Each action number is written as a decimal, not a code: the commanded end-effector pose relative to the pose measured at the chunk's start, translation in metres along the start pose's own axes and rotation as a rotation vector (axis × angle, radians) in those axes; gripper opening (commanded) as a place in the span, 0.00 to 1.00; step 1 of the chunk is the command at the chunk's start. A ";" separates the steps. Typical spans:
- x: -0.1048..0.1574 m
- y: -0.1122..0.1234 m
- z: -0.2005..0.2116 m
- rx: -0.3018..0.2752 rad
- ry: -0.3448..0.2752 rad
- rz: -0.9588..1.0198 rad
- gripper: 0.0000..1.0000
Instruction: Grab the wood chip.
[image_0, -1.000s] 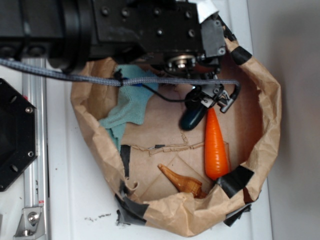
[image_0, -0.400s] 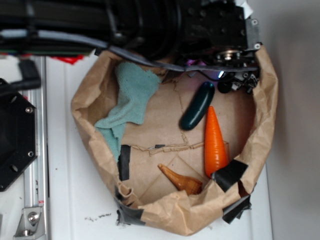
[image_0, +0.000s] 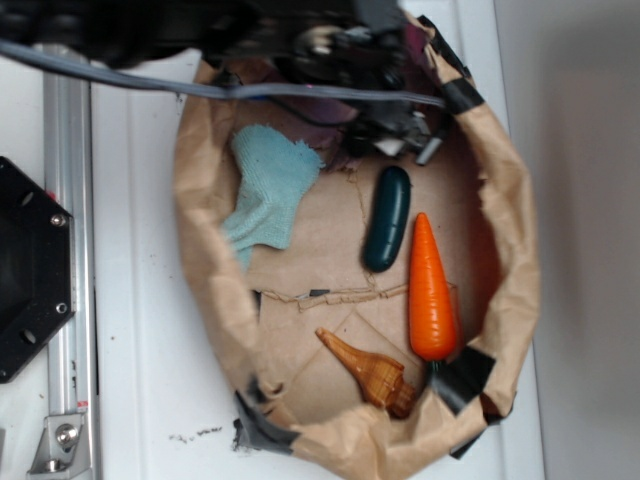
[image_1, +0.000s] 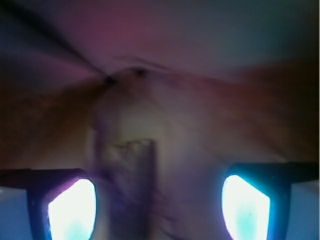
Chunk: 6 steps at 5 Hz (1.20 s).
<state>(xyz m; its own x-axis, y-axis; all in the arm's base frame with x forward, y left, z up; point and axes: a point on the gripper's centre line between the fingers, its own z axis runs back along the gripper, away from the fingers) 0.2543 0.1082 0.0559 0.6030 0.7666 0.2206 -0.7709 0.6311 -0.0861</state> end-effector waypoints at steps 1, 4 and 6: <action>0.013 0.008 0.003 -0.016 -0.045 0.002 1.00; 0.010 -0.035 -0.014 -0.009 -0.034 0.019 1.00; -0.006 -0.047 -0.035 0.041 -0.026 -0.005 1.00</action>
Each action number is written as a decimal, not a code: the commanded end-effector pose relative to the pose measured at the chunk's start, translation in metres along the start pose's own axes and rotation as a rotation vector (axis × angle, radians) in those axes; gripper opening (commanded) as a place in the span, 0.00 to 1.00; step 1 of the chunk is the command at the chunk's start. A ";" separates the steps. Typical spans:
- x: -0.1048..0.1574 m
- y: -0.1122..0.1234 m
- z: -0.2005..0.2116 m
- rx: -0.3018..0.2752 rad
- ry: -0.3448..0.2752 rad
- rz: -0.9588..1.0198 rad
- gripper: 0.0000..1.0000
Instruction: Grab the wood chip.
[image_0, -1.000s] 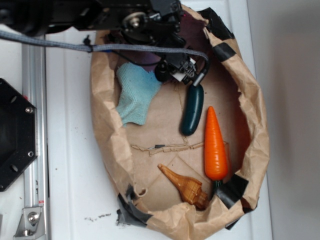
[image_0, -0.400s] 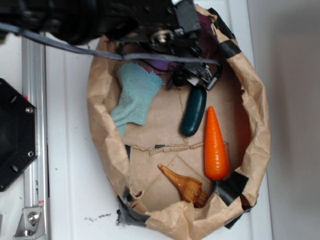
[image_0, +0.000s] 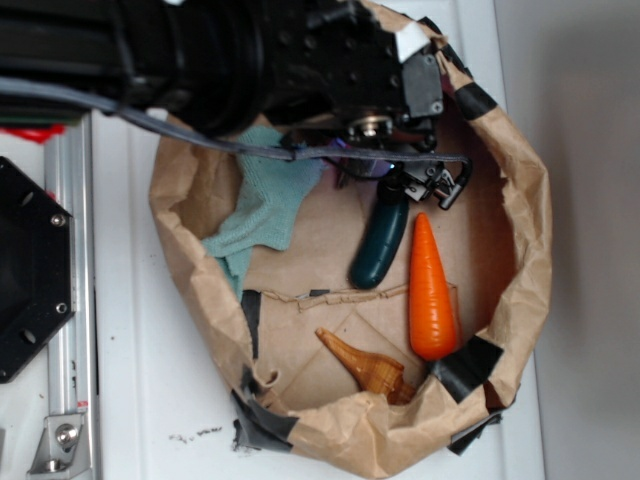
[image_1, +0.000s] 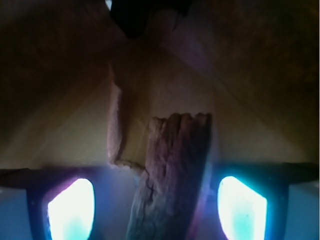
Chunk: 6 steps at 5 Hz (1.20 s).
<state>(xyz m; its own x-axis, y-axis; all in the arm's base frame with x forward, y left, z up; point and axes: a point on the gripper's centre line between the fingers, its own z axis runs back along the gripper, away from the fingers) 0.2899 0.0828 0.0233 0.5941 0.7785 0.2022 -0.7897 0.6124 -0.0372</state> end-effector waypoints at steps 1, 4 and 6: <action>-0.007 -0.006 -0.009 0.007 -0.040 -0.034 1.00; -0.011 -0.001 -0.015 0.002 -0.049 -0.001 0.00; -0.005 0.008 0.001 -0.036 -0.041 -0.046 0.00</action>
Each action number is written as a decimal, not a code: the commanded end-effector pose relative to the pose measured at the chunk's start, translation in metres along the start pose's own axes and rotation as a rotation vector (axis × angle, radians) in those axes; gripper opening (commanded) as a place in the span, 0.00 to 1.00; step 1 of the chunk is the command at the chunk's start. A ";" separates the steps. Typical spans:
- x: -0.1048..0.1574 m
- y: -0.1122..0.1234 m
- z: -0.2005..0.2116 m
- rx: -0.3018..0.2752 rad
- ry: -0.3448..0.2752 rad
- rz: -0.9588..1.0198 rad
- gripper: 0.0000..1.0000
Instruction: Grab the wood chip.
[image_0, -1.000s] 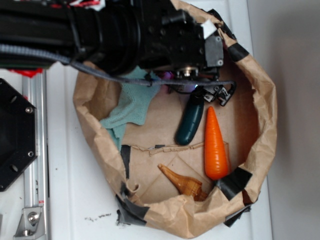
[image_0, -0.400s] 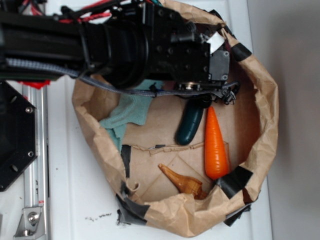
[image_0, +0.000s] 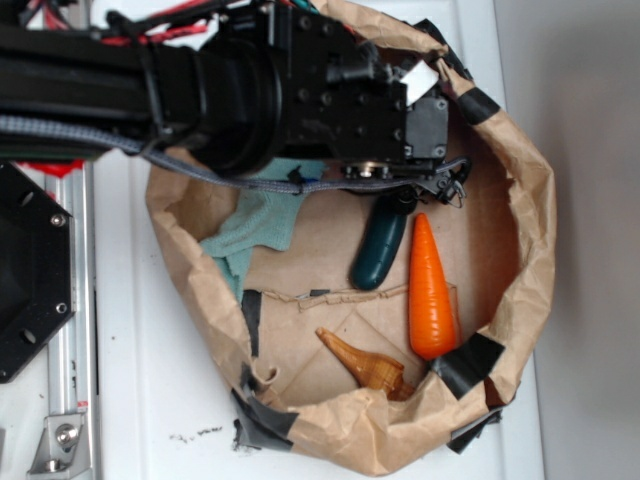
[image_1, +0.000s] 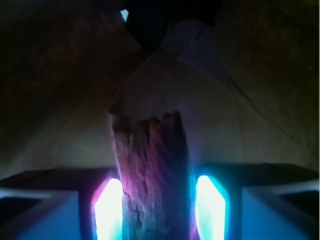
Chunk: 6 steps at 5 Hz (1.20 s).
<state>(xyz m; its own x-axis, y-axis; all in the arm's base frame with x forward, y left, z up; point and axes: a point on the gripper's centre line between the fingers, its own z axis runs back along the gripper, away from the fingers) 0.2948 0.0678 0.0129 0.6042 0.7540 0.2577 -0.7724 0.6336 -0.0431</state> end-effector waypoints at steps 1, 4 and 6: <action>0.012 0.026 0.026 -0.047 0.016 -0.094 0.00; 0.032 0.007 0.129 -0.216 0.035 -0.461 0.00; 0.011 0.005 0.138 -0.262 0.076 -0.588 0.00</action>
